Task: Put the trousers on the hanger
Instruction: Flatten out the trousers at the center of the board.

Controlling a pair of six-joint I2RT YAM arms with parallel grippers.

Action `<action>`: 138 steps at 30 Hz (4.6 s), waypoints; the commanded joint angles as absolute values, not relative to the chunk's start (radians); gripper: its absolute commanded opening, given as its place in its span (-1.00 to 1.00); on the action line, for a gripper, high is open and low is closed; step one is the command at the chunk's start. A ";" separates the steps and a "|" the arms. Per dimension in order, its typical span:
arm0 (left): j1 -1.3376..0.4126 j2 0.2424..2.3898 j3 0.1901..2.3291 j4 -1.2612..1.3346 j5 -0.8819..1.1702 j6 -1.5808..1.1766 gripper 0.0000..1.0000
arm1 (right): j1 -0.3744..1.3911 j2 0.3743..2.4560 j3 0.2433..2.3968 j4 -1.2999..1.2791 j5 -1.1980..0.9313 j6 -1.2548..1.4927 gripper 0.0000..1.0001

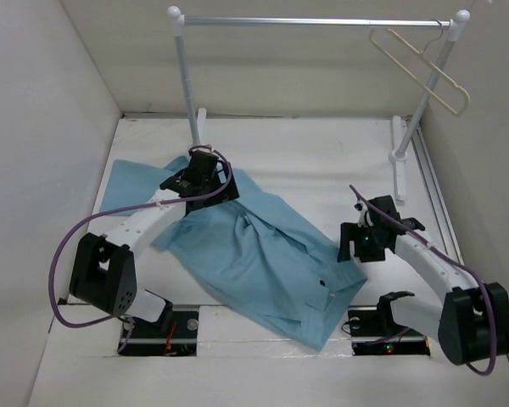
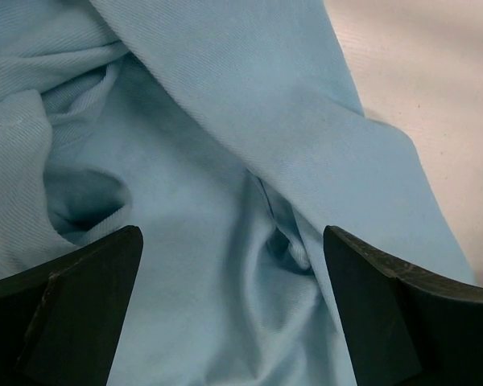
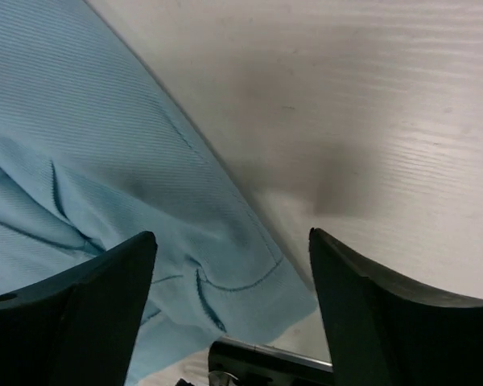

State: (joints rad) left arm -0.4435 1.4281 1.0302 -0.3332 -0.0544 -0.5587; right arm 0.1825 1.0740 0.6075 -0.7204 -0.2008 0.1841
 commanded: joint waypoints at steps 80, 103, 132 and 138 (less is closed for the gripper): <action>0.233 1.435 1.057 -0.246 -0.239 -0.675 0.59 | 0.849 0.943 0.805 -0.839 -0.112 0.164 0.40; 0.071 2.028 1.598 -0.413 -0.009 -0.600 -0.06 | 0.729 1.200 0.967 -0.584 -0.244 0.040 -0.35; 0.015 1.548 1.607 -0.318 -0.040 -0.672 -1.00 | 0.646 1.456 0.833 -0.330 -0.172 0.123 0.13; 0.006 1.067 0.966 -0.219 -0.170 -0.729 -1.00 | 0.635 1.433 0.746 -0.310 -0.201 0.138 0.12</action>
